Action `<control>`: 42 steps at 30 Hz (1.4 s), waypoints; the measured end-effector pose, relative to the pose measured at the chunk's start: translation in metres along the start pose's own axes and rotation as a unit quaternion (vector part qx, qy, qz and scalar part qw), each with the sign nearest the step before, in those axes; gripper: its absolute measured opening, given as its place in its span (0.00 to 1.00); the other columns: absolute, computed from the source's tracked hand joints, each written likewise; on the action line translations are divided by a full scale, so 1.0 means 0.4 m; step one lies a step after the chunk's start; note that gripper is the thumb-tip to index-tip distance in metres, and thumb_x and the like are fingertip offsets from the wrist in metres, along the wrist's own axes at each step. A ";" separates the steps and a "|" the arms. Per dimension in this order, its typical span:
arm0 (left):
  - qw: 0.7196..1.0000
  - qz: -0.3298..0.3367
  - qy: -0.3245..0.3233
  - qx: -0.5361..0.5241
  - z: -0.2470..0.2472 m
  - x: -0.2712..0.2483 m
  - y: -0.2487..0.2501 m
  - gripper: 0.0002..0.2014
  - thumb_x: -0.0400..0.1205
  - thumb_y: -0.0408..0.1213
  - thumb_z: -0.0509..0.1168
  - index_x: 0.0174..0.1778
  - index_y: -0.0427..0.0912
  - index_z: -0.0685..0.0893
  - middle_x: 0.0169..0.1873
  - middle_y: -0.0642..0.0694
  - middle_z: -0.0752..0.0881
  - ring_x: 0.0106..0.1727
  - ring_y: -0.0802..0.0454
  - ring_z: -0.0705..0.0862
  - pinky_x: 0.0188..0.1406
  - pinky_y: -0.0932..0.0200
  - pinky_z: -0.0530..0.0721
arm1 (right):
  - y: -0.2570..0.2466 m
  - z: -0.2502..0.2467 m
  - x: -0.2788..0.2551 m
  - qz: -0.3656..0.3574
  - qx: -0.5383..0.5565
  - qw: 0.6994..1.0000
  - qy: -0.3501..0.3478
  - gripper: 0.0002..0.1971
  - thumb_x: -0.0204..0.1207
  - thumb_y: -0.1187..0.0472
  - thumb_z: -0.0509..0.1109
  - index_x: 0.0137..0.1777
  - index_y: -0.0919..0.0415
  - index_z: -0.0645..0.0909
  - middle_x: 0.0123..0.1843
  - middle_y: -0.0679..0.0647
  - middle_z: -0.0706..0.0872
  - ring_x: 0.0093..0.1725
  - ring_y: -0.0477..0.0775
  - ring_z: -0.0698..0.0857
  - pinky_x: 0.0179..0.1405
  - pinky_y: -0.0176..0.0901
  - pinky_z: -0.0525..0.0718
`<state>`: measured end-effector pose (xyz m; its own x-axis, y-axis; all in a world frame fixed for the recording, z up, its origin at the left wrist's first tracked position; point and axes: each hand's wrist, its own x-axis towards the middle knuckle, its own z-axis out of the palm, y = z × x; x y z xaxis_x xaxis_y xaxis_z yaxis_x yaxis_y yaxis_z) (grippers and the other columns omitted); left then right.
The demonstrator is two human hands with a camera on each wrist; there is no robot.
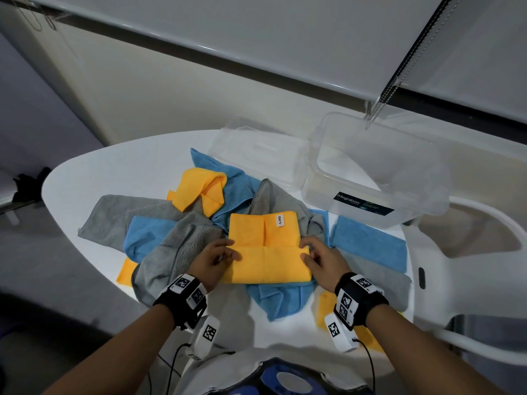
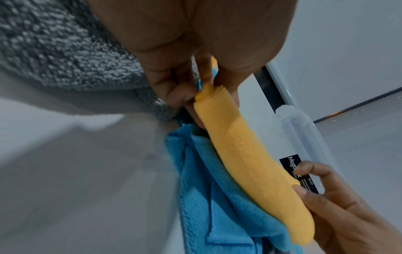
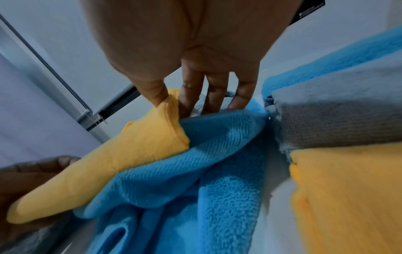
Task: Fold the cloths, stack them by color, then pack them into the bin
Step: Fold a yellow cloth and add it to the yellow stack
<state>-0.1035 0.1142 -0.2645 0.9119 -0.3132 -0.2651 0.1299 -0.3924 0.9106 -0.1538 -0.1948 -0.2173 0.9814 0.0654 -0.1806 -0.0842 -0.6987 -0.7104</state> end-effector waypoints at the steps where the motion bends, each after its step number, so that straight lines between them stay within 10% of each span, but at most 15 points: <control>1: 0.999 -0.017 -0.016 -0.023 0.000 -0.002 -0.004 0.27 0.82 0.21 0.60 0.37 0.61 0.91 0.66 0.56 0.76 0.66 0.55 0.76 0.49 0.63 0.78 | 0.001 0.000 -0.002 -0.005 0.004 1.000 -0.003 0.09 0.82 0.58 0.67 0.51 0.39 0.77 0.28 0.54 0.78 0.28 0.51 0.78 0.28 0.36 0.74; 3: 0.997 -0.026 -0.047 -0.062 -0.003 -0.012 -0.010 0.39 0.76 0.09 0.52 0.37 0.64 0.91 0.69 0.51 0.76 0.67 0.50 0.76 0.41 0.65 0.76 | 0.010 0.001 -0.004 0.005 0.005 1.000 -0.023 0.11 0.83 0.60 0.66 0.49 0.40 0.82 0.27 0.52 0.80 0.26 0.49 0.77 0.27 0.39 0.73; 6: 0.994 -0.026 -0.094 -0.055 -0.018 -0.027 -0.026 0.44 0.63 0.04 0.53 0.46 0.62 0.91 0.71 0.48 0.76 0.73 0.52 0.71 0.56 0.63 0.77 | 0.030 -0.002 -0.010 0.038 0.016 0.997 -0.072 0.22 0.80 0.68 0.62 0.53 0.33 0.83 0.36 0.48 0.86 0.33 0.47 0.83 0.34 0.40 0.80; 14: 0.995 0.003 -0.093 -0.044 -0.005 -0.044 -0.027 0.34 0.67 0.14 0.74 0.48 0.65 0.87 0.65 0.51 0.78 0.62 0.58 0.80 0.50 0.67 0.84 | 0.048 0.000 -0.045 0.025 -0.052 0.997 -0.053 0.24 0.71 0.57 0.74 0.51 0.21 0.75 0.46 0.37 0.85 0.48 0.40 0.85 0.50 0.39 0.84; 22: 0.998 0.031 -0.054 0.000 -0.021 -0.026 -0.021 0.20 0.74 0.30 0.76 0.50 0.64 0.87 0.66 0.59 0.80 0.64 0.70 0.78 0.60 0.76 0.74 | 0.049 0.001 -0.041 0.000 0.063 0.998 -0.028 0.19 0.75 0.67 0.73 0.52 0.36 0.86 0.48 0.47 0.80 0.45 0.46 0.79 0.50 0.36 0.79; 27: 0.993 -0.027 -0.037 -0.111 -0.010 -0.007 -0.014 0.12 0.77 0.30 0.72 0.51 0.52 0.91 0.66 0.65 0.81 0.63 0.73 0.79 0.57 0.77 0.76 | 0.034 -0.018 -0.019 -0.013 0.097 0.995 0.000 0.20 0.74 0.71 0.74 0.51 0.40 0.88 0.61 0.48 0.76 0.66 0.43 0.77 0.68 0.30 0.73; 31: 0.985 -0.061 0.002 -0.160 -0.012 0.002 0.010 0.15 0.79 0.34 0.71 0.62 0.47 0.86 0.52 0.51 0.90 0.45 0.64 0.86 0.37 0.70 0.80 | 0.012 -0.047 0.010 -0.048 0.084 0.995 -0.014 0.16 0.75 0.72 0.73 0.54 0.51 0.89 0.70 0.43 0.78 0.72 0.35 0.73 0.72 0.27 0.69; 36: 0.995 -0.039 0.006 -0.090 -0.011 0.014 0.014 0.03 0.84 0.35 0.66 0.48 0.46 0.85 0.31 0.54 0.88 0.32 0.64 0.82 0.31 0.66 0.78 | 0.028 -0.047 0.035 -0.013 0.073 0.994 -0.084 0.26 0.70 0.81 0.66 0.60 0.52 0.85 0.69 0.45 0.81 0.71 0.42 0.78 0.73 0.48 0.76; 42: 0.996 -0.044 0.057 -0.045 0.011 0.027 0.000 0.18 0.73 0.63 0.65 0.39 0.52 0.83 0.35 0.45 0.87 0.40 0.47 0.86 0.41 0.46 0.83 | 0.003 -0.007 0.028 0.007 -0.078 0.989 -0.122 0.41 0.61 0.21 0.66 0.73 0.38 0.70 0.75 0.41 0.72 0.74 0.48 0.71 0.74 0.56 0.71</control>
<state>-0.0954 0.1072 -0.2688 0.9335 -0.1786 -0.3110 0.2400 -0.3334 0.9117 -0.1425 -0.1968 -0.2184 0.9074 0.2127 -0.3625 -0.0510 -0.8004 -0.5972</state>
